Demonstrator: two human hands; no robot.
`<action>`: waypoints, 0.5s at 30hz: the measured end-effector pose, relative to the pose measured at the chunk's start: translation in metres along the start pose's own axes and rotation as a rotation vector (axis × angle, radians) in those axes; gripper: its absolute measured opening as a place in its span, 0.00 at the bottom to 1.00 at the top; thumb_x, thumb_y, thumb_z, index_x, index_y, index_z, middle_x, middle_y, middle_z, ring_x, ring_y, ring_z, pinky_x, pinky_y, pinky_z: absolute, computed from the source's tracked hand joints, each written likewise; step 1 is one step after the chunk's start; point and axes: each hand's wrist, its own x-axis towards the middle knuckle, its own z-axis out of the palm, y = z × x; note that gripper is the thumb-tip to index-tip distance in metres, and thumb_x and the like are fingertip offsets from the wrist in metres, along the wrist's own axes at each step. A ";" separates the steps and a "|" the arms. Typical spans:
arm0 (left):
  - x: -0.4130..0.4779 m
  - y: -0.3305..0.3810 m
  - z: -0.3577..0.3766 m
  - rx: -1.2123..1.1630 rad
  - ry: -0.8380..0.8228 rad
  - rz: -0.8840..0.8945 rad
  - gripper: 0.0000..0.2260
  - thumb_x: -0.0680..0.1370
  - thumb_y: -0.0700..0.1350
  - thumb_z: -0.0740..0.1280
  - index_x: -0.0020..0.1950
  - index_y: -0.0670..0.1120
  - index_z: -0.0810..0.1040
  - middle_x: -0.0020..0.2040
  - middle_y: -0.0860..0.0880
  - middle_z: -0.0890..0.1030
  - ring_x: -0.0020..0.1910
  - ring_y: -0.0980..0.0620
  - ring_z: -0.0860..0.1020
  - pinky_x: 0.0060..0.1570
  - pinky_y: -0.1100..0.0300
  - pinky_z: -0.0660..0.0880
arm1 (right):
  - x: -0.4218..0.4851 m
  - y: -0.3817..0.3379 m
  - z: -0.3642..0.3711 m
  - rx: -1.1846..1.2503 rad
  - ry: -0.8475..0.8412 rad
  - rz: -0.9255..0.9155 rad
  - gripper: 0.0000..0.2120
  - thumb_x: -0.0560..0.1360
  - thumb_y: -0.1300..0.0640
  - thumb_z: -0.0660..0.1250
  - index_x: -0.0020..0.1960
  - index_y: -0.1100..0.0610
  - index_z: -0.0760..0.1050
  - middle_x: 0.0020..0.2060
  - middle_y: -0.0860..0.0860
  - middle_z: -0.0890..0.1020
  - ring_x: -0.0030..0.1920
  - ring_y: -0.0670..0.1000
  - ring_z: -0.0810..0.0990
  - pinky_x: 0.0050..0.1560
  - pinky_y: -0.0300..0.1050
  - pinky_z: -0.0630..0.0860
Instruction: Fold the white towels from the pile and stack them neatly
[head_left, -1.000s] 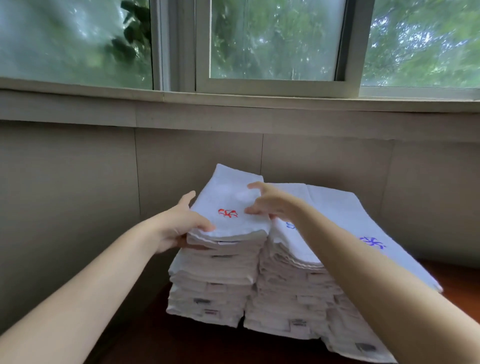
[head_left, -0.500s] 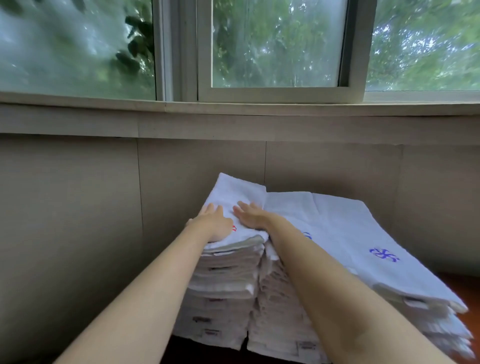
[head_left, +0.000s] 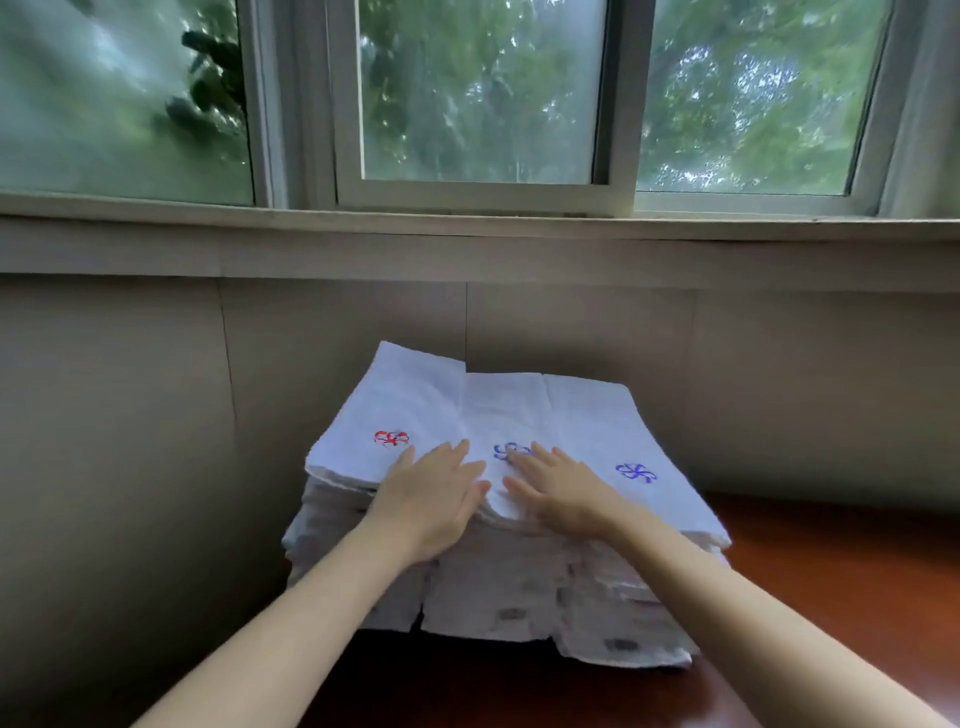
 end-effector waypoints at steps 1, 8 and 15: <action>-0.006 0.006 0.006 0.022 0.032 -0.013 0.21 0.83 0.54 0.47 0.76 0.51 0.61 0.78 0.50 0.57 0.77 0.53 0.53 0.73 0.51 0.48 | -0.014 -0.003 0.003 -0.046 -0.006 -0.042 0.25 0.81 0.41 0.48 0.76 0.45 0.53 0.76 0.52 0.54 0.74 0.55 0.54 0.73 0.54 0.53; -0.044 0.041 0.013 0.139 0.071 -0.110 0.23 0.83 0.54 0.49 0.75 0.47 0.62 0.77 0.49 0.58 0.76 0.53 0.54 0.73 0.56 0.51 | -0.091 -0.016 -0.003 -0.094 -0.130 -0.251 0.26 0.81 0.45 0.54 0.77 0.47 0.53 0.77 0.49 0.55 0.76 0.52 0.50 0.75 0.51 0.49; -0.070 0.058 -0.029 -0.063 -0.103 -0.217 0.18 0.82 0.49 0.54 0.72 0.49 0.67 0.71 0.51 0.69 0.68 0.48 0.70 0.62 0.52 0.70 | -0.147 0.018 -0.046 0.123 -0.071 -0.078 0.22 0.81 0.49 0.56 0.75 0.50 0.61 0.73 0.47 0.66 0.72 0.48 0.64 0.67 0.39 0.59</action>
